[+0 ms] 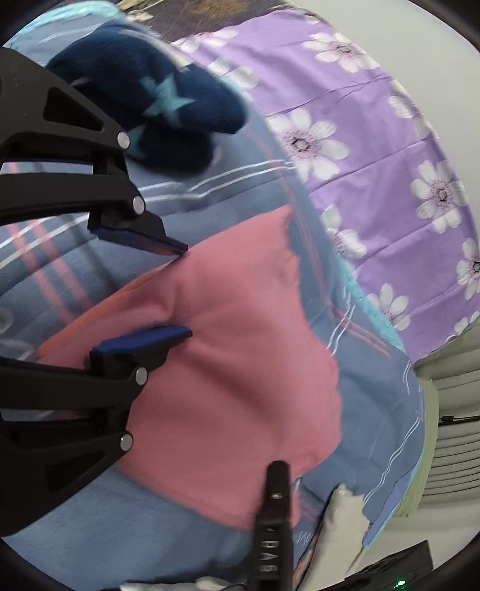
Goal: Fold small clothes
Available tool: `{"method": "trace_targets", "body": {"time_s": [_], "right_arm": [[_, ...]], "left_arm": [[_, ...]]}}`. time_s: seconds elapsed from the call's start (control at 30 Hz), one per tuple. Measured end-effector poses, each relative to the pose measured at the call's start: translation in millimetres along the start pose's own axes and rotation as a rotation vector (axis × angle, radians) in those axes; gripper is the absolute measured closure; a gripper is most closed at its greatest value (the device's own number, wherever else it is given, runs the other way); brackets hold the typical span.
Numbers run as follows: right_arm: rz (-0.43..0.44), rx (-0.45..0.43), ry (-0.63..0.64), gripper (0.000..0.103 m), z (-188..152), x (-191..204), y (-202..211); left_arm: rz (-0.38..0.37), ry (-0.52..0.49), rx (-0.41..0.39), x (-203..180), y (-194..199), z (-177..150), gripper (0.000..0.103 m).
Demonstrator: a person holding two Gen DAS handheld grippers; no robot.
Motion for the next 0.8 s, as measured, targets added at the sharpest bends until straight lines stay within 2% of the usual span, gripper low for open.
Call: {"method": "trace_targets", "body": {"time_s": [0.13,0.2,0.27,0.33,0.4,0.47,0.57,0.63,0.7,0.8], "right_arm": [[-0.106,-0.036,0.147,0.058,-14,17,32],[-0.102,-0.064,0.187,0.058,-21,28,55],[-0.033,-0.089,0.175,0.036,-37,34,79],[0.023,-0.148,0.172,0.034,-58,41,116],[0.009,-0.225,0.194,0.029,-80,45,155],[-0.036,-0.3,0.199,0.013,-93,45,186],[-0.088,-0.403,0.118,0.005,-114,33,231],[-0.115,-0.435,0.013,0.004,-126,16,251],[-0.081,-0.433,-0.036,0.004,-136,9,266],[-0.05,-0.44,-0.023,0.002,-143,12,281]], "left_arm": [[-0.018,0.018,-0.013,-3,19,-12,0.063],[-0.044,0.079,-0.031,-1,39,-17,0.062],[-0.083,0.133,-0.091,-5,69,-20,0.059],[-0.139,0.162,-0.152,-15,99,-25,0.049],[-0.162,0.168,-0.206,-25,133,-32,0.042],[-0.161,0.166,-0.251,-34,166,-40,0.036],[-0.186,0.195,-0.314,-45,211,-52,0.026],[-0.207,0.233,-0.351,-49,239,-62,0.014],[-0.19,0.251,-0.374,-48,260,-70,0.009],[-0.164,0.263,-0.4,-49,283,-80,0.005]]}}
Point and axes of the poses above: each gripper's, at about its wrist camera, not at the fingertips, and y roughly against the way its jaws point, x to its left, z to its top, the point moved 8 cm from there along -y, roughly the way its jaws point, and after that the axes turned 4 degrees about y, right-handed, at the moved point
